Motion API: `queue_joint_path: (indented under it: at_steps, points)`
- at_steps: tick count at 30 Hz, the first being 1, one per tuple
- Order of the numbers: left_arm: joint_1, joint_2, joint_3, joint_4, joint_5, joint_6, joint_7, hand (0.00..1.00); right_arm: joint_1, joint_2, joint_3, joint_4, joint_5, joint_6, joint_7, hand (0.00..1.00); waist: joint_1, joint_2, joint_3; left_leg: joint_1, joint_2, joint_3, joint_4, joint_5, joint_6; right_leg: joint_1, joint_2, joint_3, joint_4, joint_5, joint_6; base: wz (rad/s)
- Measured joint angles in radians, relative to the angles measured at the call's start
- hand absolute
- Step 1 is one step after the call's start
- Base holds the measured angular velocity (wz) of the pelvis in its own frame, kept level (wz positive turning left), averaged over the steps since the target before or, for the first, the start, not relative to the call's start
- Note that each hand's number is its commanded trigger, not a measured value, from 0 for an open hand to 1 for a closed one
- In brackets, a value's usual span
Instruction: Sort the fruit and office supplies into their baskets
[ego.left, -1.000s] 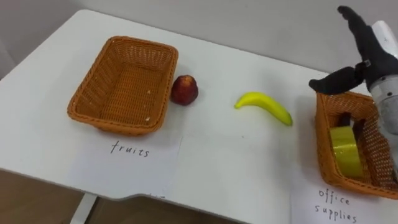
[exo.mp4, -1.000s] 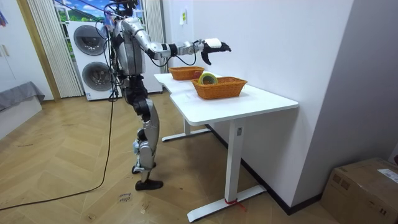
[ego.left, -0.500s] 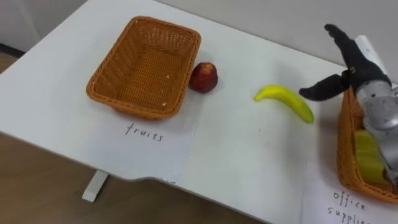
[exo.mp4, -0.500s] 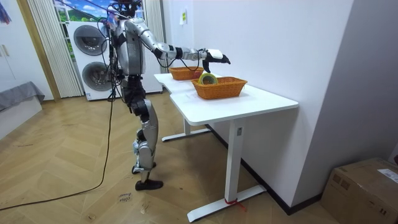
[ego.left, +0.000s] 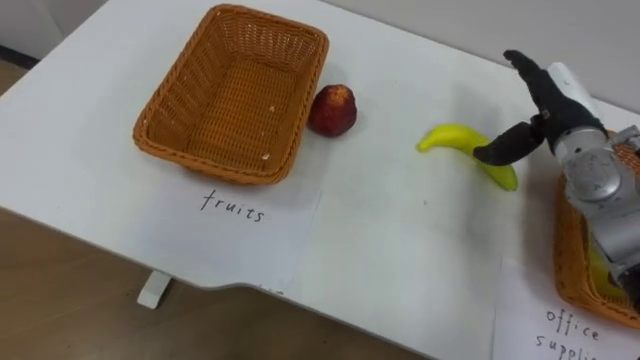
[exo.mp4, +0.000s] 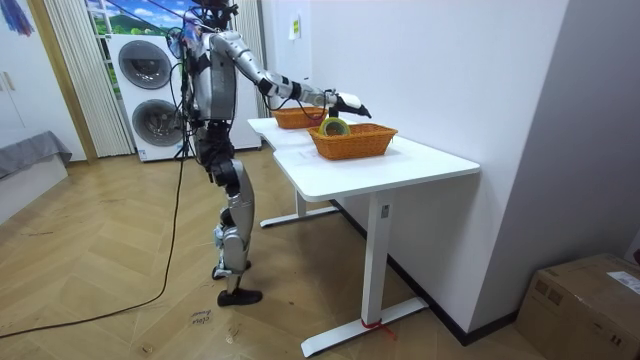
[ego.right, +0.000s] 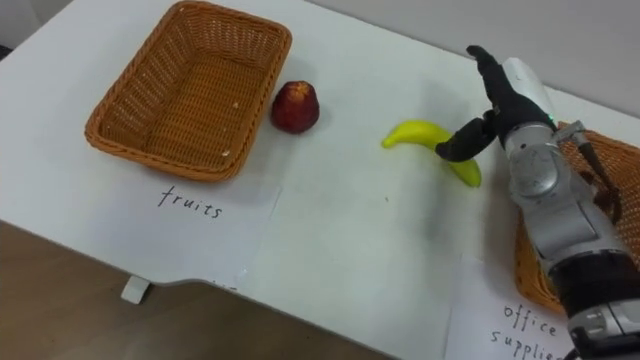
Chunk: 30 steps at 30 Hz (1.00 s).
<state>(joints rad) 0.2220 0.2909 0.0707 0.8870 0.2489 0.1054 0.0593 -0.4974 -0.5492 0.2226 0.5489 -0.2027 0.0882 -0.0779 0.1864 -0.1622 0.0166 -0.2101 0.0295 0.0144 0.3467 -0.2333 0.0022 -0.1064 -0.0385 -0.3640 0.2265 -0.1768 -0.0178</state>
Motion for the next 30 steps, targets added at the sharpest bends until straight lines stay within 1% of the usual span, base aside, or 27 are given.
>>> queue_joint_path:
  at_steps: [6, 8, 10, 17, 23, 30]
  points:
    - [-0.001, 0.0, 0.0, 0.002, -0.004, 0.0, 0.0, 0.0, -0.003, 0.0, 0.001, 0.028, -0.007, 0.0, -0.006, 0.0, 0.001, 0.0, 0.0012, -0.005, -0.001, -0.001, 0.0, 0.0, 0.001, -0.001, -0.005, -0.02, 0.0, 0.0, 0.0, 0.04]
    - [-0.002, 0.0, -0.006, 0.004, -0.005, 0.0, 0.0, 0.0, -0.003, 0.0, 0.002, 0.029, -0.007, 0.0, -0.006, 0.0, 0.002, -0.001, 0.0057, -0.006, -0.001, -0.001, 0.0, 0.001, 0.001, -0.001, -0.005, -0.021, 0.001, 0.0, 0.0, 0.0]
    - [-0.002, 0.0, -0.015, 0.004, -0.004, 0.0, -0.001, 0.0, -0.003, 0.0, 0.002, 0.029, -0.007, 0.0, -0.006, 0.0, 0.003, -0.001, 0.0068, -0.009, -0.001, -0.001, 0.0, 0.001, 0.001, -0.004, -0.005, -0.021, 0.001, 0.0, 0.0, 0.0]
    - [-0.004, 0.0, -0.017, 0.002, -0.004, 0.0, -0.006, 0.0, -0.003, 0.0, 0.006, 0.062, -0.008, 0.001, -0.004, 0.0, 0.012, -0.001, 0.0069, -0.042, -0.001, -0.001, 0.016, 0.0, 0.001, -0.036, -0.007, -0.021, 0.013, 0.0, 0.0, 0.0]
    - [-0.007, 0.001, -0.017, 0.002, -0.001, -0.002, -0.019, 0.0, -0.003, 0.0, 0.034, 0.063, -0.008, 0.0, 0.008, 0.0, 0.014, -0.001, 0.007, -0.044, 0.0, -0.002, 0.02, 0.001, 0.001, -0.036, -0.006, -0.022, 0.015, 0.0, 0.0, 0.0]
    - [-0.014, 0.001, -0.017, -0.004, -0.003, -0.002, -0.024, 0.0, -0.003, 0.0, 0.036, 0.063, -0.009, 0.0, 0.034, 0.0, 0.016, 0.0, 0.008, -0.048, 0.002, -0.002, 0.031, 0.0, 0.002, -0.039, -0.007, -0.025, 0.026, 0.0, 0.0, 0.01]
